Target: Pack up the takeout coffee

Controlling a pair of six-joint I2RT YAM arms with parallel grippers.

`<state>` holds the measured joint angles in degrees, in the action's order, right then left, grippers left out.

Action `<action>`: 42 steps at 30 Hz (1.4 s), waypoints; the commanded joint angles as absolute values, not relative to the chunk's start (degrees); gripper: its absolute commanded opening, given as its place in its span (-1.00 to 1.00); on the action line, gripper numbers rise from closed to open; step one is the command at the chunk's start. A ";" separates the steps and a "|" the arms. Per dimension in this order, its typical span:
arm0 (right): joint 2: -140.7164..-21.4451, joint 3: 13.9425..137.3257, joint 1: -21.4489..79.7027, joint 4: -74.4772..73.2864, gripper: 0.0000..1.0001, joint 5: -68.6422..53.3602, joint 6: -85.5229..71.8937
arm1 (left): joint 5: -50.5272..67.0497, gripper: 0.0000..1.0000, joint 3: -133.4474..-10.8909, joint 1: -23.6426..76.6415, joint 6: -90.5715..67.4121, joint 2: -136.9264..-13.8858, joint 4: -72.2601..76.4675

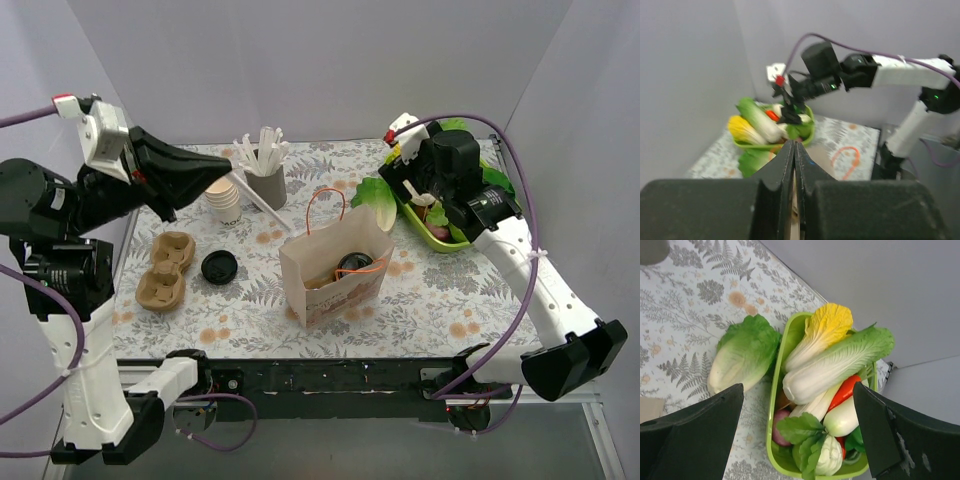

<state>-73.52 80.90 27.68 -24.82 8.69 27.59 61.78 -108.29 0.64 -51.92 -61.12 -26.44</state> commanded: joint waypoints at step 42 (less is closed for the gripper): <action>-61.53 77.87 26.02 -33.39 0.96 6.07 32.17 | 59.78 0.42 -93.05 13.01 -54.78 -66.43 -21.78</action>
<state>-63.48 75.20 26.33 -30.94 7.22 30.63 65.71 -83.92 12.88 -61.47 -65.12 -16.86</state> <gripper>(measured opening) 0.973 0.641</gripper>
